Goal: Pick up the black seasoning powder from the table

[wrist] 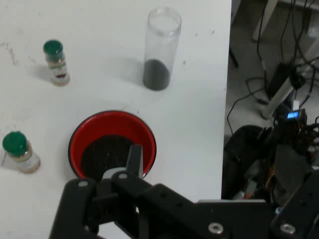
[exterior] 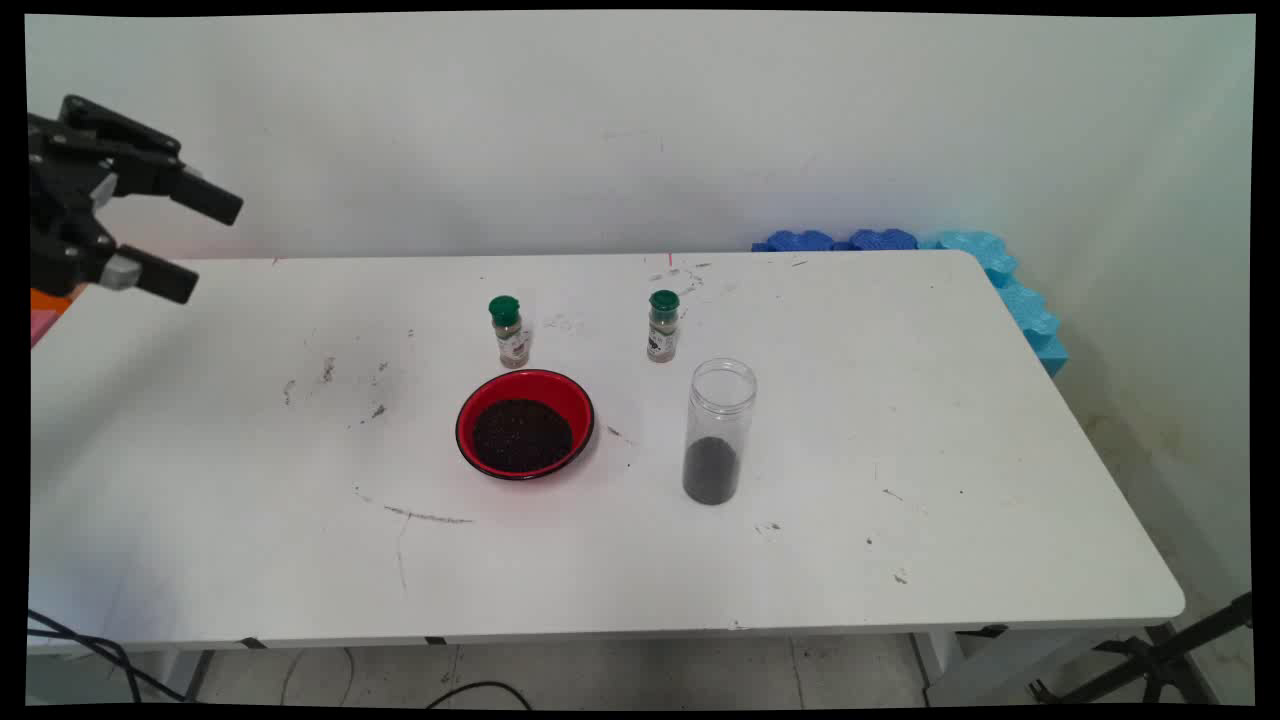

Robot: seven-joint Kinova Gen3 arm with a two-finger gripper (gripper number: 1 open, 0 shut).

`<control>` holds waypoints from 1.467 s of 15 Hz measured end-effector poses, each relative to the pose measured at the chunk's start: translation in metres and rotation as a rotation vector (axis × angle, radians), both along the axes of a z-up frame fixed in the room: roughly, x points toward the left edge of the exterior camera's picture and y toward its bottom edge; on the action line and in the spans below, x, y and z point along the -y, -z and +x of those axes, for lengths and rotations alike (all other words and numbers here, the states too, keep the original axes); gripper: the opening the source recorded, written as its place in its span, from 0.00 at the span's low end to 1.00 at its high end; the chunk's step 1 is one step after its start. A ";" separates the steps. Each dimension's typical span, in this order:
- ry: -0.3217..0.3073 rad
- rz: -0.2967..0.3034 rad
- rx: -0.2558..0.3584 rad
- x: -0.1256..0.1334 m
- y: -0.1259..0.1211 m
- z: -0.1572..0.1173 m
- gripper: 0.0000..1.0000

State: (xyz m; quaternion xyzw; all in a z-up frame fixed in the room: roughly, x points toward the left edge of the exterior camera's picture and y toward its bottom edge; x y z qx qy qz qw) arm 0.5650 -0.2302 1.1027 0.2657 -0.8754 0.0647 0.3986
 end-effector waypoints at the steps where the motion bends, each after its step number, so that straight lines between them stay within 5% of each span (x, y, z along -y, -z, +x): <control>1: 0.000 -0.002 -0.011 0.001 -0.001 -0.002 1.00; 22: 0.041 -0.036 -0.050 0.008 0.005 -0.017 1.00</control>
